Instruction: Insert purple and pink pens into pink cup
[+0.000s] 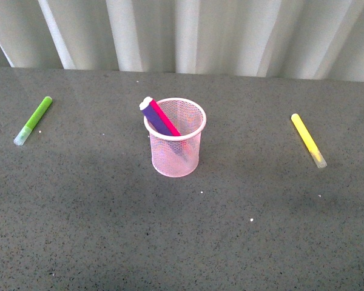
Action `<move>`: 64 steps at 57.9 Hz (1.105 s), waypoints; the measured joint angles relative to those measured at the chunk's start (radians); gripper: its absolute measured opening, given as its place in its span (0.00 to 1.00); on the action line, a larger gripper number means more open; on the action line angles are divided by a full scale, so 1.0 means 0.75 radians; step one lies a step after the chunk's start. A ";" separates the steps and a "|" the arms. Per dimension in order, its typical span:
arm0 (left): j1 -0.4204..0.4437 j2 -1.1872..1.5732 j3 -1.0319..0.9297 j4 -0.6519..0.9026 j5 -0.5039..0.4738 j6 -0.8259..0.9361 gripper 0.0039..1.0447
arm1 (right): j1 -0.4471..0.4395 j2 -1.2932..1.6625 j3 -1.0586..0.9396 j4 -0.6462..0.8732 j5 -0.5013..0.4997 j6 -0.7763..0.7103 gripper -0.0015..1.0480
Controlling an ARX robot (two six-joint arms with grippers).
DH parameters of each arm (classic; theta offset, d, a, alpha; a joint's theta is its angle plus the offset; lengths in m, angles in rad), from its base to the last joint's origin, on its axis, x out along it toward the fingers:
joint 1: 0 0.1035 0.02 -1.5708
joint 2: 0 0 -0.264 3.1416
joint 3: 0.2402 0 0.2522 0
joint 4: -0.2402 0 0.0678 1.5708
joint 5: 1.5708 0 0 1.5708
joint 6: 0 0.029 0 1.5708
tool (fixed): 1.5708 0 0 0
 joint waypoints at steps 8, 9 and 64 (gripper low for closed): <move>0.000 0.000 0.000 0.000 0.000 0.000 0.94 | 0.000 0.000 0.000 0.000 -0.001 -0.001 0.13; 0.000 0.000 0.000 0.000 0.000 0.000 0.94 | 0.000 0.000 0.000 0.000 -0.001 -0.001 0.15; 0.000 0.000 0.000 0.000 0.000 0.000 0.94 | 0.000 0.000 0.000 -0.001 -0.001 0.001 0.93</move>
